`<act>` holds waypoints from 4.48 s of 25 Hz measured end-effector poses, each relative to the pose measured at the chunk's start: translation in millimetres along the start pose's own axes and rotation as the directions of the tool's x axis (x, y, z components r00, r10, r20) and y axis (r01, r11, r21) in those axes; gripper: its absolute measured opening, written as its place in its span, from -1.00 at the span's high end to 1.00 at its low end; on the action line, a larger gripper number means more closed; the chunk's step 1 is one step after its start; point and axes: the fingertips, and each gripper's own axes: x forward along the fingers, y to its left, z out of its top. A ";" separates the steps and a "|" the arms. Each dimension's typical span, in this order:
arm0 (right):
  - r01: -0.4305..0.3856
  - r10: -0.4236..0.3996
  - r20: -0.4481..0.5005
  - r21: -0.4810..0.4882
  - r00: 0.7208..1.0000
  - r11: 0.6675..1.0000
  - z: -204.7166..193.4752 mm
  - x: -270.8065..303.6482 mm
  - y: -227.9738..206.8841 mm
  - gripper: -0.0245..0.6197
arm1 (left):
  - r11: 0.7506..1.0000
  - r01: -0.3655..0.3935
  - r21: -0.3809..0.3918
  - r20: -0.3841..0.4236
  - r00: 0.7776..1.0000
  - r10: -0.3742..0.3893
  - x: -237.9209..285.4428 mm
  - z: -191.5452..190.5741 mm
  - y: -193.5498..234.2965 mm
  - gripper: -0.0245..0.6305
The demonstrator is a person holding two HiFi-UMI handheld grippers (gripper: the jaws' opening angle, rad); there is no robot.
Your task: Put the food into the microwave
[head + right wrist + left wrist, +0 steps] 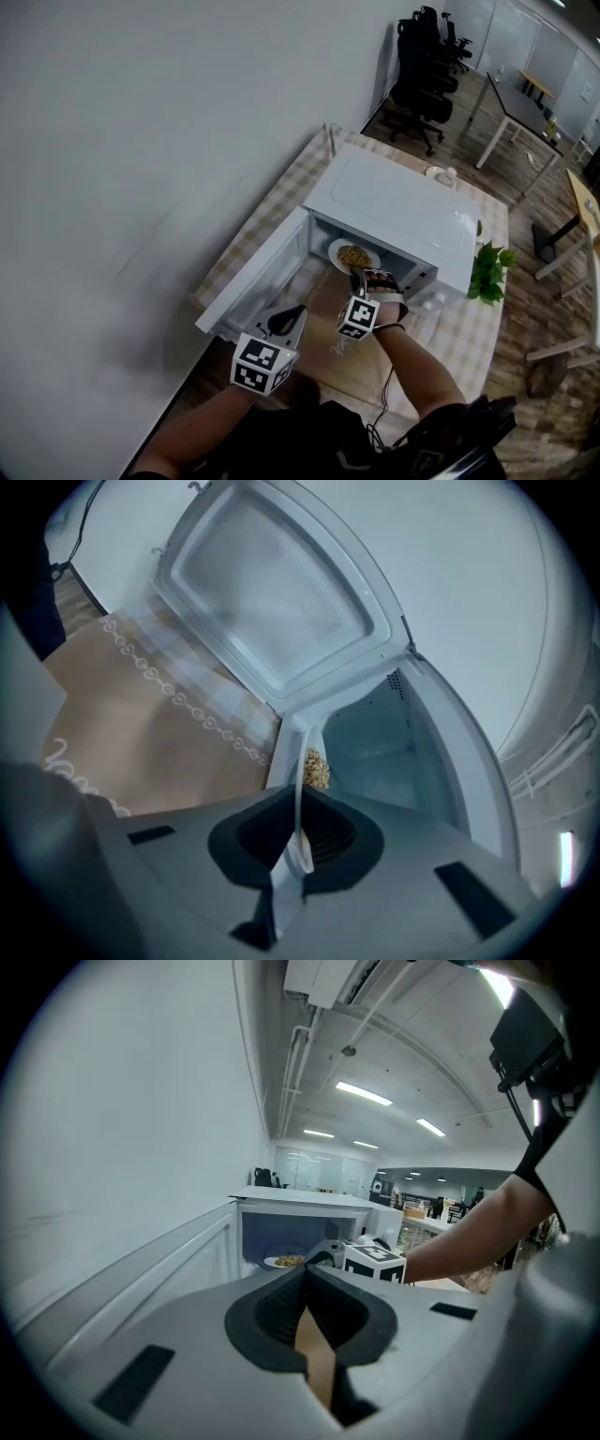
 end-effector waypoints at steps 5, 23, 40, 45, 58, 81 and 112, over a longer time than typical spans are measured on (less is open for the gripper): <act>0.019 -0.020 -0.031 -0.021 0.999 1.000 -4.5 16.4 -0.9 0.87 | 1.000 -0.005 -0.002 -0.003 1.000 0.005 -1.3 -0.7 6.3 0.90; -0.062 0.050 -0.162 -0.068 0.985 0.996 -19.3 54.2 4.9 0.77 | 0.999 0.035 0.018 -0.048 0.998 -0.034 -3.9 -12.5 19.7 0.90; -0.098 0.099 -0.156 0.009 0.983 0.995 -10.3 48.8 16.6 0.27 | 0.998 0.044 0.034 -0.048 0.998 -0.042 -13.2 -11.3 23.6 0.90; -0.056 0.058 -0.107 0.020 0.993 0.998 1.6 39.4 13.0 0.52 | 0.998 0.055 0.034 -0.037 0.998 -0.053 -14.8 -10.6 21.1 0.90; -0.047 0.053 -0.094 0.067 0.994 0.997 1.5 53.9 -3.2 0.90 | 0.999 0.035 0.019 -0.036 0.999 -0.035 -18.3 -12.6 24.6 0.90; -0.110 0.124 -0.077 0.158 0.989 0.981 7.0 77.1 -11.5 0.90 | 1.000 -0.003 0.005 -0.036 0.999 0.004 -20.6 -7.7 28.0 0.90; 0.020 -0.050 0.025 0.679 0.998 0.734 64.6 -115.9 -22.0 0.90 | 0.958 0.270 0.096 0.100 0.955 -0.279 -94.2 29.8 -2.6 0.90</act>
